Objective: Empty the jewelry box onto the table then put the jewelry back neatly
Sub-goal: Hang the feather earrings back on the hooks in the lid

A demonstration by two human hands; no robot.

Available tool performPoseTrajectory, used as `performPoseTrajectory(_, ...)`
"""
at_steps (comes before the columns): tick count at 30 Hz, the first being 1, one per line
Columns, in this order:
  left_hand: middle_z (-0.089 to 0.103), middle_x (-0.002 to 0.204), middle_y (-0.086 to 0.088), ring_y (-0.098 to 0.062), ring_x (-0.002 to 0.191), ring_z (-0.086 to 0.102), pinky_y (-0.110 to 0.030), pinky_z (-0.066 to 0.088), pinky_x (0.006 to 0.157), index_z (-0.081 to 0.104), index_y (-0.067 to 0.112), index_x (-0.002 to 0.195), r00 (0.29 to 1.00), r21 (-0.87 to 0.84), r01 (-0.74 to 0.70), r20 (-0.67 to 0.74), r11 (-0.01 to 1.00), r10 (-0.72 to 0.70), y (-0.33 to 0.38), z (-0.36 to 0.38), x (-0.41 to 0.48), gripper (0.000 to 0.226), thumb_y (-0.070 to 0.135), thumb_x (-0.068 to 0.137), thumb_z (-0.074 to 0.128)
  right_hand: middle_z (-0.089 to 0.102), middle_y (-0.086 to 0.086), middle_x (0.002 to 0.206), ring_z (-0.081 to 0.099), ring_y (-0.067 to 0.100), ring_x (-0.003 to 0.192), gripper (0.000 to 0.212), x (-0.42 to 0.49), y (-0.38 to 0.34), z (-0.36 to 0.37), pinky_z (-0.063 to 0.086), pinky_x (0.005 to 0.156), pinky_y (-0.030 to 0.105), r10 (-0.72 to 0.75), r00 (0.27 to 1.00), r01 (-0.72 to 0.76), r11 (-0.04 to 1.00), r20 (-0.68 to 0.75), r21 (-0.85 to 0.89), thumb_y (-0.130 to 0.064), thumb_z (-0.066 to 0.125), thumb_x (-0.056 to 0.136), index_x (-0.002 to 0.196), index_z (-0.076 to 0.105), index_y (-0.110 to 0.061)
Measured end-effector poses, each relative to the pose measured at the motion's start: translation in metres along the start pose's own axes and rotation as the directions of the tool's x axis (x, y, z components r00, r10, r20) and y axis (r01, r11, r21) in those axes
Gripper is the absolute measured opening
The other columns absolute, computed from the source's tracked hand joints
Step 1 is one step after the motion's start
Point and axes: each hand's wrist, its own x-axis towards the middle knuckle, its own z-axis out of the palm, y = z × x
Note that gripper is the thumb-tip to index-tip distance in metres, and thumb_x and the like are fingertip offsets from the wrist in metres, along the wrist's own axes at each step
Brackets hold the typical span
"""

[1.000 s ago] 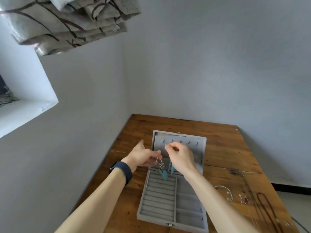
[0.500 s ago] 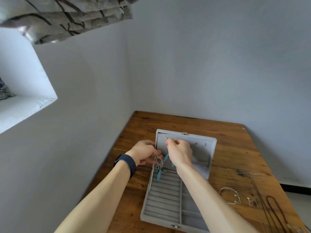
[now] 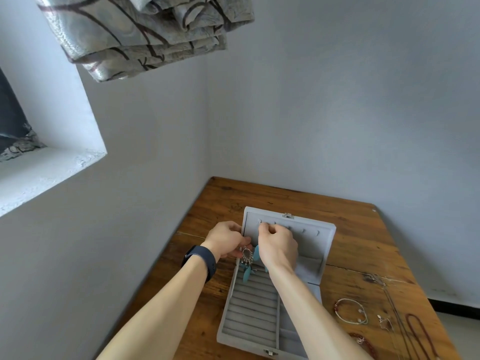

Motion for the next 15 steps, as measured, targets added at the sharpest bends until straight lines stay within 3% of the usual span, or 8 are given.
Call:
performPoseTrajectory(2,0.076,0.096,-0.006,-0.015,0.066,0.070,-0.015,0.042,0.038,0.063,0.015,0.114,1.000,-0.007,-0.009,-0.008,1.000,0.009,-0.001,0.000,0.000,0.029,0.014,0.088,0.074,0.068,-0.005,0.088,0.060,0.019,0.078,0.030,-0.001,-0.003,0.000,0.042,0.062,0.027,0.038,0.999,-0.038,0.999,0.014,-0.015,-0.049,0.051,0.094,0.090,0.069,-0.027)
performPoseTrajectory(6,0.076,0.095,-0.005,-0.013,0.063,0.071,-0.014,0.040,0.037,0.063,0.016,0.112,1.000,-0.020,-0.023,0.007,1.000,0.023,-0.003,0.000,-0.001,0.026,0.014,0.088,0.074,0.070,0.001,0.087,0.063,0.017,0.072,0.024,0.001,-0.008,0.000,0.039,0.054,0.025,0.187,0.972,-0.214,0.953,0.142,0.215,-0.041,0.058,0.088,0.088,0.071,-0.021)
performPoseTrajectory(11,0.077,0.090,-0.006,-0.004,0.053,0.068,-0.012,0.040,0.037,0.061,0.017,0.103,0.998,-0.042,-0.050,0.034,0.998,0.052,-0.005,-0.002,-0.004,0.021,0.010,0.088,0.074,0.071,-0.001,0.083,0.064,0.021,0.079,0.027,-0.016,0.028,0.008,0.051,0.067,0.031,0.129,0.971,-0.153,0.982,0.200,0.111,-0.039,0.057,0.091,0.081,0.072,-0.019)
performPoseTrajectory(15,0.077,0.087,-0.007,-0.006,0.053,0.069,-0.013,0.042,0.039,0.063,0.012,0.110,0.997,-0.040,-0.070,0.037,0.997,0.072,-0.005,-0.003,-0.002,0.026,0.009,0.088,0.074,0.072,-0.010,0.080,0.066,0.008,0.075,0.021,-0.014,0.032,0.000,0.046,0.061,0.023,0.003,0.981,-0.062,0.953,0.195,0.297,-0.037,0.062,0.094,0.081,0.072,-0.024)
